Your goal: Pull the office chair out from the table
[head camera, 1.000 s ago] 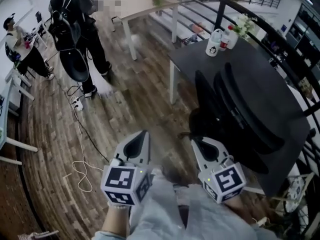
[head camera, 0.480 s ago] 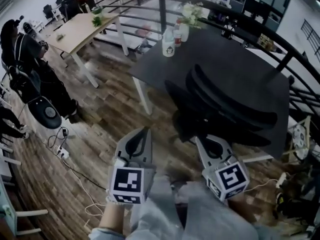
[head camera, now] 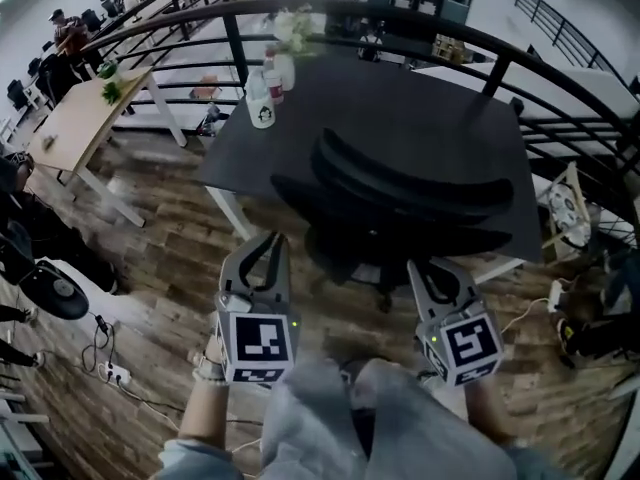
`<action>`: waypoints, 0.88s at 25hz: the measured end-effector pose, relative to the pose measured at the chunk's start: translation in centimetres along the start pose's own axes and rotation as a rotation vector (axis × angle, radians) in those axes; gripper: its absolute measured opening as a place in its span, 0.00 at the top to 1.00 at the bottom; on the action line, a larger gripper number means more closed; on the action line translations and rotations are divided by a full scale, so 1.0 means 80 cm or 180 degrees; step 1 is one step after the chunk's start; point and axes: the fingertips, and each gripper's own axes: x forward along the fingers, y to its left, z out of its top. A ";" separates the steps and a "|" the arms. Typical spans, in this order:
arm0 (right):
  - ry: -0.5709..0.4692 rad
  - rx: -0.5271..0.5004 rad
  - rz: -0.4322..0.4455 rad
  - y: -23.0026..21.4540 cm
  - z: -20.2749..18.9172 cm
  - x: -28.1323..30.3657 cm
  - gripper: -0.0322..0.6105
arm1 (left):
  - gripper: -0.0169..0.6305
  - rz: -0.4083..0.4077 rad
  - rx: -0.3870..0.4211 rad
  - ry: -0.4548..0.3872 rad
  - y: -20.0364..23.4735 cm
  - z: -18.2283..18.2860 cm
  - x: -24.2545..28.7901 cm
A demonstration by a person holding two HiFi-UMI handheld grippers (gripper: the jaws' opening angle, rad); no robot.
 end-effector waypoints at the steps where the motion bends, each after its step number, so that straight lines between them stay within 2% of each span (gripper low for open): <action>1: 0.0023 -0.0065 -0.0099 -0.009 -0.002 -0.003 0.94 | 0.90 -0.0050 0.0089 0.0003 -0.003 -0.002 0.007; 4: 0.0163 -0.0335 -0.0381 -0.039 -0.010 -0.013 0.91 | 0.88 -0.0134 0.0493 0.0035 -0.009 -0.009 0.029; 9: 0.0418 -0.0846 -0.0720 -0.087 -0.027 -0.022 0.75 | 0.78 -0.0184 0.1517 0.0120 -0.015 -0.019 0.071; 14: 0.0874 -0.1589 -0.0934 -0.134 -0.052 -0.029 0.67 | 0.74 -0.0208 0.2234 0.0152 -0.017 -0.020 0.104; 17: 0.1136 -0.1946 -0.0999 -0.152 -0.071 -0.035 0.64 | 0.70 -0.0287 0.2623 0.0177 -0.021 -0.036 0.117; 22: 0.1589 -0.2519 -0.0890 -0.181 -0.101 -0.036 0.61 | 0.66 -0.0323 0.3114 0.0299 -0.018 -0.053 0.143</action>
